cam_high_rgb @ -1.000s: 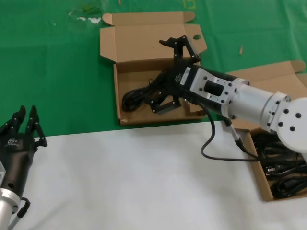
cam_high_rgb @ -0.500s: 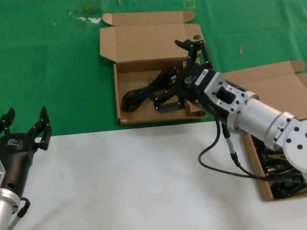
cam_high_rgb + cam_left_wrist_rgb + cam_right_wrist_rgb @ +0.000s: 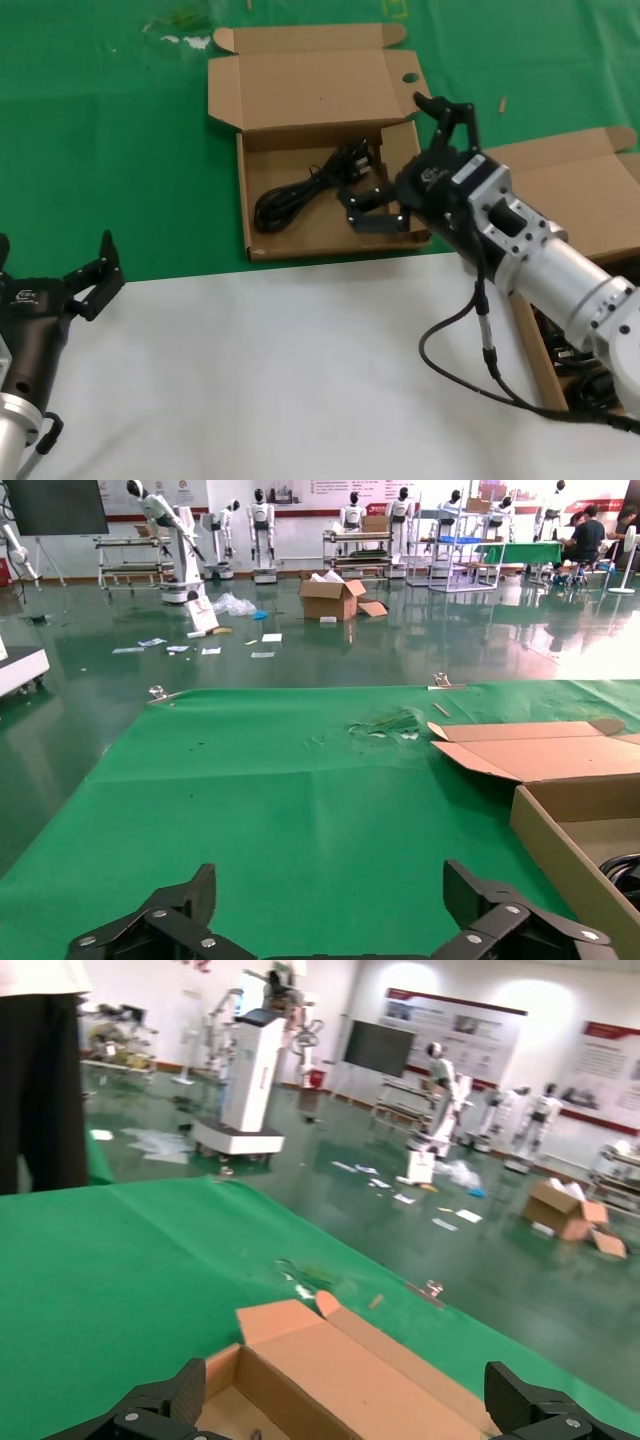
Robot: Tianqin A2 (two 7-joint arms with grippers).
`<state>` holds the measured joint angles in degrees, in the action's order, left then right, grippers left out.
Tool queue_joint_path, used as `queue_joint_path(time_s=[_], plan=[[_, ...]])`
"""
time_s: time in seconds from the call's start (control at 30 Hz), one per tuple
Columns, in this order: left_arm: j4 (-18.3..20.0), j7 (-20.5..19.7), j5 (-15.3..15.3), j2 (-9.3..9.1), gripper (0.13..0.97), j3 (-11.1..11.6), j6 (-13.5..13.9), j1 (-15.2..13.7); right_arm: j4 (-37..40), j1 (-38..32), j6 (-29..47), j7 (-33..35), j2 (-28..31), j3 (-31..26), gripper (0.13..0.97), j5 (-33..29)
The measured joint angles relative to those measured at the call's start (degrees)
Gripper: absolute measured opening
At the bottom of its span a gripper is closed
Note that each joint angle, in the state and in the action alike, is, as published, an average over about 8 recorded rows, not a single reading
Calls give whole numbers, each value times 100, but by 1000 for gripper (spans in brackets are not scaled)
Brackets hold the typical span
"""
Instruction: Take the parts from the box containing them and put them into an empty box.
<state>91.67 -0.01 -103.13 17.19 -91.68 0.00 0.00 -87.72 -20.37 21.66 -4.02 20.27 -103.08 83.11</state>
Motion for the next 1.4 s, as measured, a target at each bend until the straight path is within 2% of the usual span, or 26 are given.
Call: queue_joint_path(time_s=[0.13,0.43,0.83,1.4], plan=[[0,0,0,0,800,0,0,0,-39,200,-212,39,-30,112,966,196],[0,3,1,0,915,0,0,0,-126,649,-691,128,-98,364,966,639],[0,1,0,0,964,0,0,0,-242,1246,-1326,246,-188,699,966,1226],[0,1,0,0,966,0,0,0,-370,1905,-2026,376,-288,1067,966,1873]])
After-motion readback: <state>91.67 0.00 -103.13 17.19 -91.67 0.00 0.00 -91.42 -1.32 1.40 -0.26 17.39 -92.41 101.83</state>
